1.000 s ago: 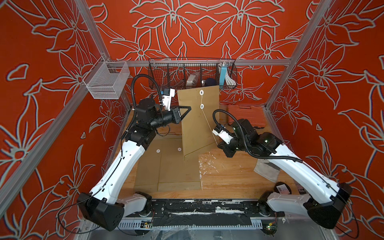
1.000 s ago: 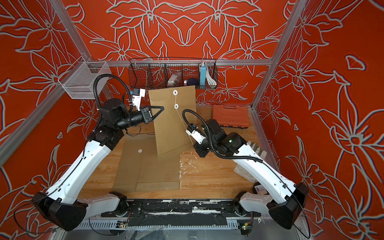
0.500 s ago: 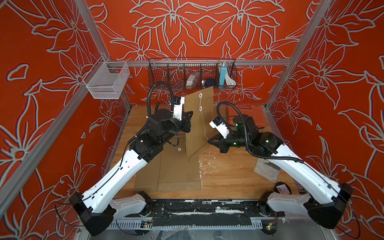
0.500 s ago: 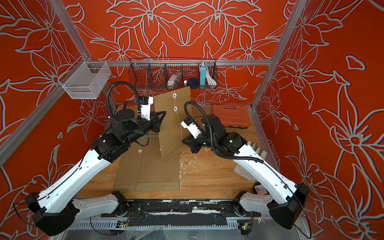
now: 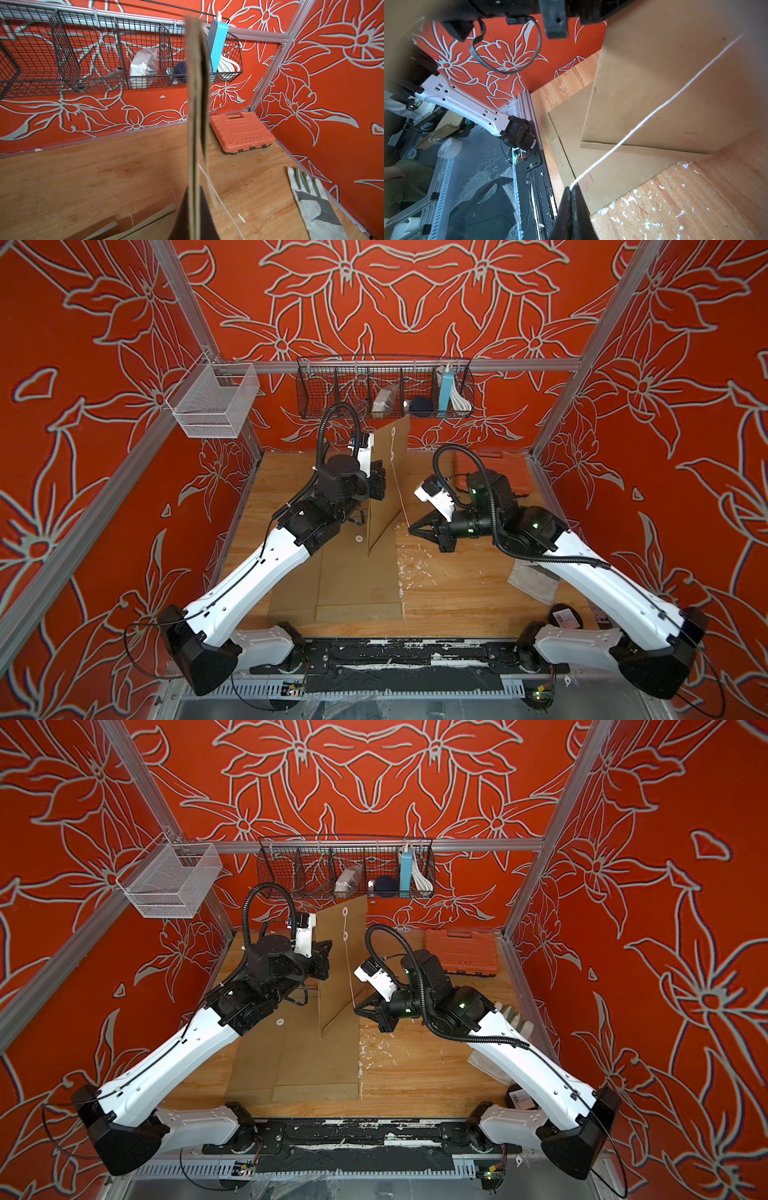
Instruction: Open the file bag
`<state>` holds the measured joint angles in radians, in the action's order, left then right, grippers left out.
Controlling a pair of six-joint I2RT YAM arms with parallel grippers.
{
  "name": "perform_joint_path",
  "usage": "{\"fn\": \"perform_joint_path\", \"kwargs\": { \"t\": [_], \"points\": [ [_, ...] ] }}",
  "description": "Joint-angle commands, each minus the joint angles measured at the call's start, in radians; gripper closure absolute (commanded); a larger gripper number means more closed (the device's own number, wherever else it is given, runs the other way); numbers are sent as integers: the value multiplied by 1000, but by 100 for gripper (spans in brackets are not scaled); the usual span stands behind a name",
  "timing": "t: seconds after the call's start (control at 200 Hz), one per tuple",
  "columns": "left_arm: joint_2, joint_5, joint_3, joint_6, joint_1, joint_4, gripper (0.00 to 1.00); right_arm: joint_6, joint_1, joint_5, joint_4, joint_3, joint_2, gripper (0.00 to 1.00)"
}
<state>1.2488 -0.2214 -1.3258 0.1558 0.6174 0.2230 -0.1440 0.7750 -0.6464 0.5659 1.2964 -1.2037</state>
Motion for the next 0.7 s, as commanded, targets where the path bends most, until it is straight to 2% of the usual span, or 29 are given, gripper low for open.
{"fn": "perform_joint_path", "kwargs": {
  "t": [0.0, 0.355, 0.41, 0.55, 0.621, 0.696],
  "points": [
    [8, -30, -26, -20, 5, -45, 100, 27, 18, -42, -15, -1, 23, 100],
    [21, -51, -32, -30, 4, -31, 100, 42, 46, -29, -6, 6, 18, 100],
    [16, -52, -32, -30, 5, -27, 100, 36, 47, 52, 7, 9, 18, 100],
    [-5, -42, -30, -13, -8, 27, 100, 5, 36, 419, 79, 27, 24, 100],
    [-24, 1, -24, 12, -29, 66, 100, -9, 2, 493, 109, 50, 20, 100],
    [-48, 119, -7, 71, -92, 98, 100, -20, -39, 543, 127, 80, 19, 100]
  ]
}}
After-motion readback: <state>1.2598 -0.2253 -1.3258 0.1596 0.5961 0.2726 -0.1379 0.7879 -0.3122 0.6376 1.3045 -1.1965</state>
